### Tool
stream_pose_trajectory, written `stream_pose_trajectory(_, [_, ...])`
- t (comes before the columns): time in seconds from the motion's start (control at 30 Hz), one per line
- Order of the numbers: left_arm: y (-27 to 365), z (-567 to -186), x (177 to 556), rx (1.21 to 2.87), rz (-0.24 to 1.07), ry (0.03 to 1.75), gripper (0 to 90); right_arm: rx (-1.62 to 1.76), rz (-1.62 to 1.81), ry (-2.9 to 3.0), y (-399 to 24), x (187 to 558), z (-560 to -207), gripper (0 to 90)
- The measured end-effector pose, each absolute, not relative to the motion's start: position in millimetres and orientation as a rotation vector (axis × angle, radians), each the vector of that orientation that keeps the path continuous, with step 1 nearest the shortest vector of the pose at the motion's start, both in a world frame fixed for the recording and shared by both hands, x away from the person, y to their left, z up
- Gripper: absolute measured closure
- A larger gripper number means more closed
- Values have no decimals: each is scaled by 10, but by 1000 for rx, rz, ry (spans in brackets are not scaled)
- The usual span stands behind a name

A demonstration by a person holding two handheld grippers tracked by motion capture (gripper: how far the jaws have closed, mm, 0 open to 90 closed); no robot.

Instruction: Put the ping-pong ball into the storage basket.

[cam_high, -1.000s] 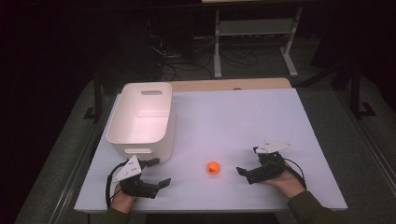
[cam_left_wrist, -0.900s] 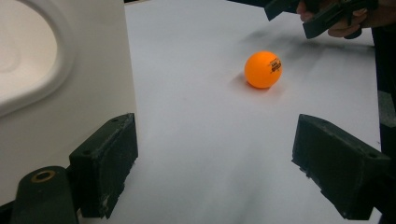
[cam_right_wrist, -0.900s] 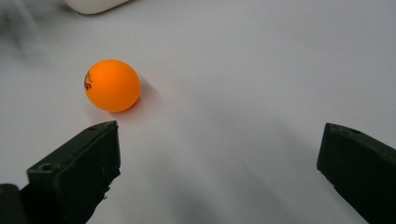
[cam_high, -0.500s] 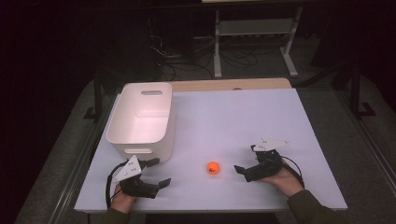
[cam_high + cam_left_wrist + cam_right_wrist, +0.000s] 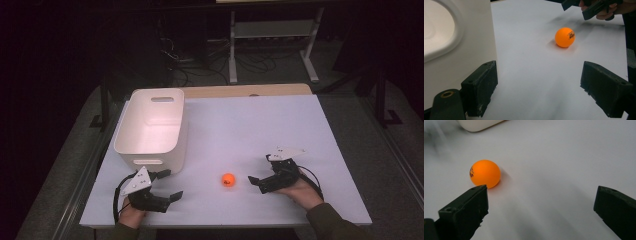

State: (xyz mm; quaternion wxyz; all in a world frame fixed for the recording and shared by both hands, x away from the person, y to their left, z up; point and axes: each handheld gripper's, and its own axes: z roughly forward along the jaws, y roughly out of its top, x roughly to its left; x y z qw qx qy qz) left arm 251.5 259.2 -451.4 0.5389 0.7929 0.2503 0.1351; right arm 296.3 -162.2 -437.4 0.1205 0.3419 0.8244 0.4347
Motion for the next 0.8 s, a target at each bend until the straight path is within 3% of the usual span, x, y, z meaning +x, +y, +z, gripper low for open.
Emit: stream_pose_trajectory(0.8, [2595,-4513,2513,1884,323,592,141,1004,1279,2410,-1520,3069,-4361,0])
